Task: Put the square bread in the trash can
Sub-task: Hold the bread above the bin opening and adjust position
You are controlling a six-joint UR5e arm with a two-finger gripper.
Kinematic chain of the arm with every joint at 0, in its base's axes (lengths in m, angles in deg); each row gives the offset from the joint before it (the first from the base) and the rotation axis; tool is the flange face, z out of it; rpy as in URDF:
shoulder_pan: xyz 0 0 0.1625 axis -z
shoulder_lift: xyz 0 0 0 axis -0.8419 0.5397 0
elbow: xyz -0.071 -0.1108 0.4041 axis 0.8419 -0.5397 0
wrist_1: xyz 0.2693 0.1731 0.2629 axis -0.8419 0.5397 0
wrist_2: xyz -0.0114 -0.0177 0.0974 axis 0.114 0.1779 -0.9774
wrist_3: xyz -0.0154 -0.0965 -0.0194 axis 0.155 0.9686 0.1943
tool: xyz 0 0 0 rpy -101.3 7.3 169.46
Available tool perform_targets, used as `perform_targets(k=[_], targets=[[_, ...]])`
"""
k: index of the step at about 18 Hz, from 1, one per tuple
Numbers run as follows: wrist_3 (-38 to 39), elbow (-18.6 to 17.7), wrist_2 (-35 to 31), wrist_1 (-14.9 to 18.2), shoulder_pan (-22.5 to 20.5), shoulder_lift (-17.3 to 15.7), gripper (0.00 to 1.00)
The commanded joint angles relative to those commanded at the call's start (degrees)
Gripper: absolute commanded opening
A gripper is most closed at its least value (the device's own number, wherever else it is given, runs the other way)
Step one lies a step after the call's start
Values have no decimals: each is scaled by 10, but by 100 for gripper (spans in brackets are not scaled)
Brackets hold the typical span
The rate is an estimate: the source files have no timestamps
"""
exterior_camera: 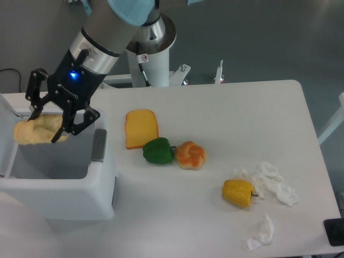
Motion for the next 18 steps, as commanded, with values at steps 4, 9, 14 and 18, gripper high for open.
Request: perform_targets(k=[4,9,14,18], targets=[[-26,0,-15,-1,0,0,91],[-27,3,-16,-3,0,3,97],[-27,6,-17,-12,0,5,100],[-27,7,-17,-27,0,13,100]])
